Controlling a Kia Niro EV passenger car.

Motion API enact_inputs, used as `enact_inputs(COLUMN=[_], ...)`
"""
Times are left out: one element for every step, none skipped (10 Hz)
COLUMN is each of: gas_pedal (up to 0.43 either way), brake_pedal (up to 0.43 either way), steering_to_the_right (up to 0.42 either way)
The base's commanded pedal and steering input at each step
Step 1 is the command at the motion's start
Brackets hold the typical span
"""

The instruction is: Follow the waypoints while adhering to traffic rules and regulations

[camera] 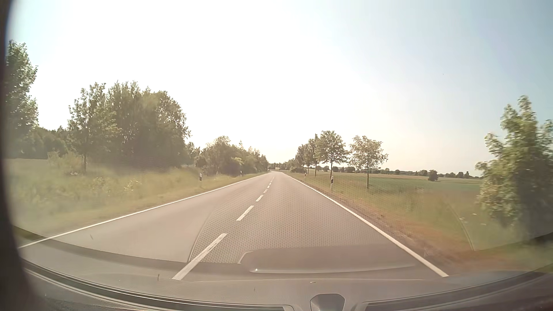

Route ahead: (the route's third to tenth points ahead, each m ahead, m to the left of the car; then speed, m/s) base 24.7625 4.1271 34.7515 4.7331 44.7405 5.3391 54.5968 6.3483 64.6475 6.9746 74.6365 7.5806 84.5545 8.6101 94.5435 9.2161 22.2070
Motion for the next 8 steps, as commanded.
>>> enact_inputs(gas_pedal=[0.248, 0.248, 0.248, 0.248, 0.248, 0.248, 0.248, 0.248], brake_pedal=[0.006, 0.006, 0.006, 0.006, 0.006, 0.006, 0.006, 0.006], steering_to_the_right=[-0.008, -0.008, -0.008, -0.008, -0.008, -0.008, -0.008, -0.008])
